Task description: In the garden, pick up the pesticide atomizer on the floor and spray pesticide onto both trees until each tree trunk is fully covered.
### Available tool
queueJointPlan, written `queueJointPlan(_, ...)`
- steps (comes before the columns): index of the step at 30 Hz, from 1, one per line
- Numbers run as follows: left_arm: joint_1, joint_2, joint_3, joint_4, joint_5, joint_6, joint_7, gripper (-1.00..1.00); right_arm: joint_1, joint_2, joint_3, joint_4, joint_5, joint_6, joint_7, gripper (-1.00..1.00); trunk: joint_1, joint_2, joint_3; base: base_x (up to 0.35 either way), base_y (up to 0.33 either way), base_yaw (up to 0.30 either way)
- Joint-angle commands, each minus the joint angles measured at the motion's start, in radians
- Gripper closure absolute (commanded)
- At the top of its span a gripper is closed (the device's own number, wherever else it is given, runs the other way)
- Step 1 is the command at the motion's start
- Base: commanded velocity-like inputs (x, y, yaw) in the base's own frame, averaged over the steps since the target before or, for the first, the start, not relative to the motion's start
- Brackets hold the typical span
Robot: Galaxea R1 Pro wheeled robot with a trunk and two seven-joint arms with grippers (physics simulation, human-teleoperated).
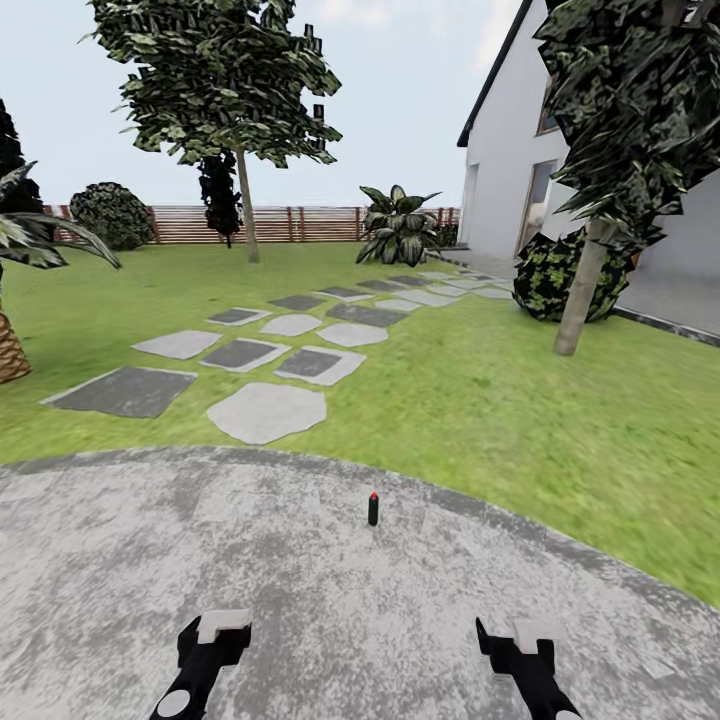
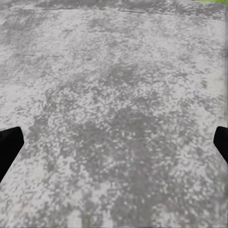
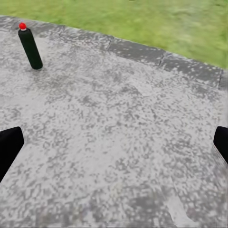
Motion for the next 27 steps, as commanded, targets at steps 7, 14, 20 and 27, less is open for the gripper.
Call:
queueJointPlan(7,0.000,0.000,0.000,0.000,0.000,0.000,0.000,-1.00,0.000,0.000,0.000,0.000,0.000,0.000,0.002,-1.00,0.000,0.000,0.000,0.280,-0.166,0.000)
queueJointPlan(14,0.000,0.000,0.000,0.000,0.000,-0.001,0.000,-1.00,0.000,0.000,0.000,0.000,0.000,0.000,0.002,-1.00,0.000,0.000,0.000,0.265,-0.174,0.000)
queueJointPlan(20,0.000,0.000,0.000,-0.001,0.000,-0.002,0.000,-1.00,0.000,-0.001,-0.003,-0.001,-0.002,0.000,0.003,-1.00,0.000,0.000,0.000,0.153,-0.236,0.000)
queueJointPlan(27,0.000,0.000,0.002,-0.002,0.000,0.000,0.002,-1.00,0.000,-0.001,-0.003,0.000,-0.003,0.000,-0.002,-1.00,0.000,0.000,0.000,0.111,-0.256,0.007)
